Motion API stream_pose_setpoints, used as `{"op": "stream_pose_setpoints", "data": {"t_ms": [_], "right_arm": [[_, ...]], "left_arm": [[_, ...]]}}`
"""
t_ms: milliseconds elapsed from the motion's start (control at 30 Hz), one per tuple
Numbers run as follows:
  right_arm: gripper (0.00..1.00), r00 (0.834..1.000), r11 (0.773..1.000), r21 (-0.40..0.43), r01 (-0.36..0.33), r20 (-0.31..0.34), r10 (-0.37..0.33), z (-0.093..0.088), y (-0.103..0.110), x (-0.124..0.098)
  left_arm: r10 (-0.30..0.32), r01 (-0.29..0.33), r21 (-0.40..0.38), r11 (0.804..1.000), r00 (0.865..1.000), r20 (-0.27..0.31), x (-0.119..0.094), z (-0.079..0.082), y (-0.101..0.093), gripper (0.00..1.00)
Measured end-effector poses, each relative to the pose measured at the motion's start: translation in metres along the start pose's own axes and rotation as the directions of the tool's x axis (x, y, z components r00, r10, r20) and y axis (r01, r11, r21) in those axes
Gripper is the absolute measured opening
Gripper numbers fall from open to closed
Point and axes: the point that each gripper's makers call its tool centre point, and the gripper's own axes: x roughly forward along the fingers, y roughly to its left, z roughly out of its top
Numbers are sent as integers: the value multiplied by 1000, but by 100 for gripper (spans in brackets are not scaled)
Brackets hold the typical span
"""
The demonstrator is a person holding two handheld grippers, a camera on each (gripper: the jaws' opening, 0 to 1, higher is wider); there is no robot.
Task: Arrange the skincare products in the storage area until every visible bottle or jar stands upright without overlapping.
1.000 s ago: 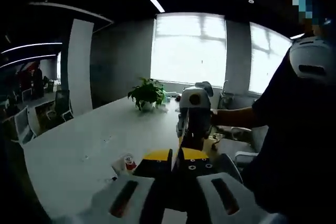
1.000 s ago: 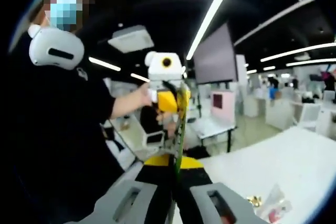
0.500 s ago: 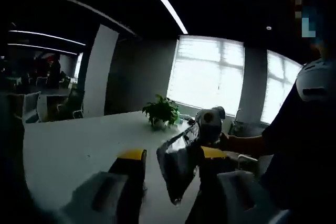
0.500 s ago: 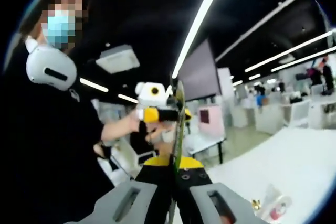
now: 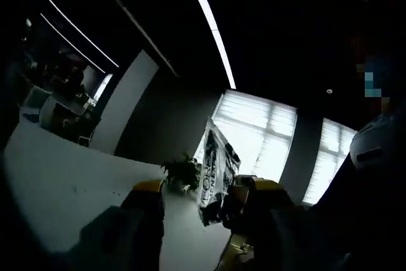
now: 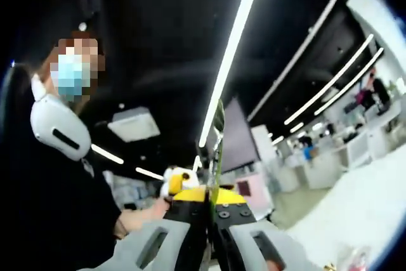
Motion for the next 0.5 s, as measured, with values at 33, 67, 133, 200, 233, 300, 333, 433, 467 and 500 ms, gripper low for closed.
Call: {"op": "stream_pose_setpoints", "data": {"t_ms": [33,67,133,200,233,300,333,433,467,500], "right_arm": [[0,1000,1000,3,4,25,-4,3,0,2],[0,997,1000,4,15,71,-16,8,-2,5],[0,992,999,42,1,128,-6,13,1,8],[0,981,996,90,9,191,-26,15,0,11],[0,979,996,92,12,201,-31,14,0,12],[0,967,992,124,24,250,-55,17,-2,14],[0,964,991,129,26,261,-59,18,-2,14],[0,936,984,180,19,341,-80,21,-2,17],[0,929,986,167,28,360,-88,22,-3,18],[0,916,988,152,22,392,-81,24,0,18]], "left_arm": [[-14,14,-6,1000,1000,15,3,1,-4,49],[-24,24,-10,1000,999,24,6,2,-7,49],[-29,30,-13,999,998,52,12,4,-10,47],[-25,26,-10,1000,996,84,17,6,-11,43],[-25,27,-12,1000,994,103,19,8,-11,39],[-24,28,-20,999,984,175,22,16,-13,37],[-21,26,-26,999,981,193,22,18,-13,37],[-11,19,-32,999,971,237,23,24,-12,35],[-5,13,-31,999,970,243,24,25,-11,34],[4,3,-27,1000,966,257,24,27,-9,32]]}}
